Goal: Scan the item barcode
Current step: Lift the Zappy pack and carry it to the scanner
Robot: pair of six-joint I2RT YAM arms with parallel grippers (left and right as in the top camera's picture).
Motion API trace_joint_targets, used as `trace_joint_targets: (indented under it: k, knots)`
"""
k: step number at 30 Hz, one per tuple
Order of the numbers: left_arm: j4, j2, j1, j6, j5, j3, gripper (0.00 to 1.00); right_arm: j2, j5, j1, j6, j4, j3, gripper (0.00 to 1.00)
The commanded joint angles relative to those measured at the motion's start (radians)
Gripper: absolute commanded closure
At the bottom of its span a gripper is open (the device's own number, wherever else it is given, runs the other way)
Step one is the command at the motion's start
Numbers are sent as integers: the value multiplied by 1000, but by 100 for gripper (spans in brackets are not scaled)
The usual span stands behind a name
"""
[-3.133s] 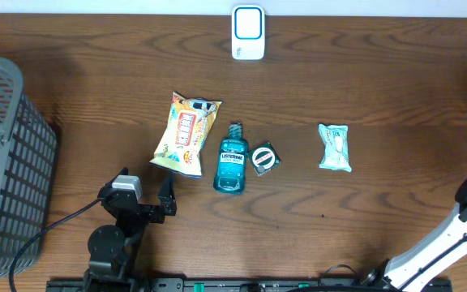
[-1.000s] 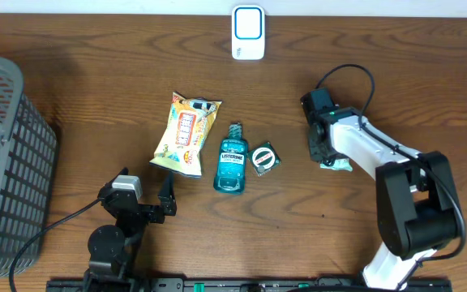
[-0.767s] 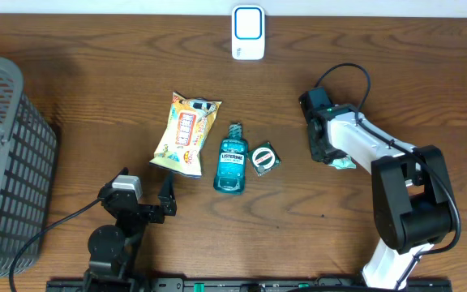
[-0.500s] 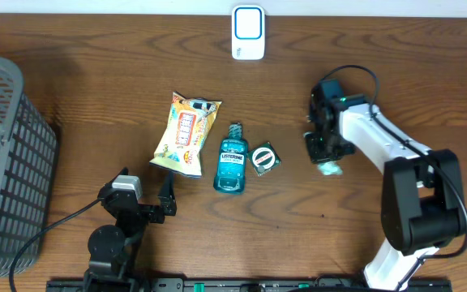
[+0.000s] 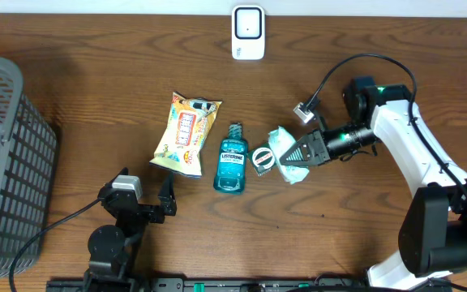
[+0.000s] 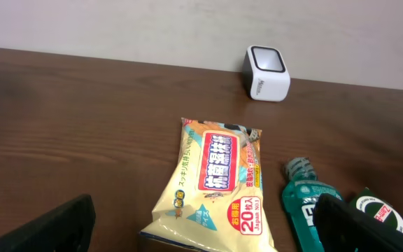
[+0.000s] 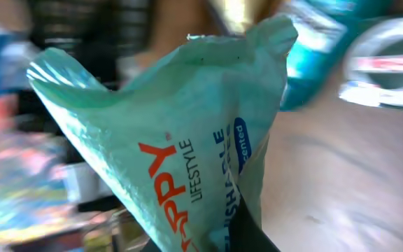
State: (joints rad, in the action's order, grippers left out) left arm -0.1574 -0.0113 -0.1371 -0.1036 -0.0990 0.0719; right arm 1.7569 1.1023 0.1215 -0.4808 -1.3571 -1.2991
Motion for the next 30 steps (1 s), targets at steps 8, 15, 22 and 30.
trace_joint_targets:
  k: [8, 15, 22, 30]
  knots:
    - [-26, 0, 4, 10, -6, -16, 2, -10, 322, 4, -192, -242, -10, 99]
    - [-26, 0, 4, 10, -6, -16, 2, -10, 322, 3, -217, -259, -10, 99]
    - [-26, 0, 4, 10, -6, -16, 2, -10, 310, 6, -400, -204, -10, 99]
    - [-26, 0, 4, 10, -6, -16, 2, -10, 185, 79, -257, 242, -10, 99]
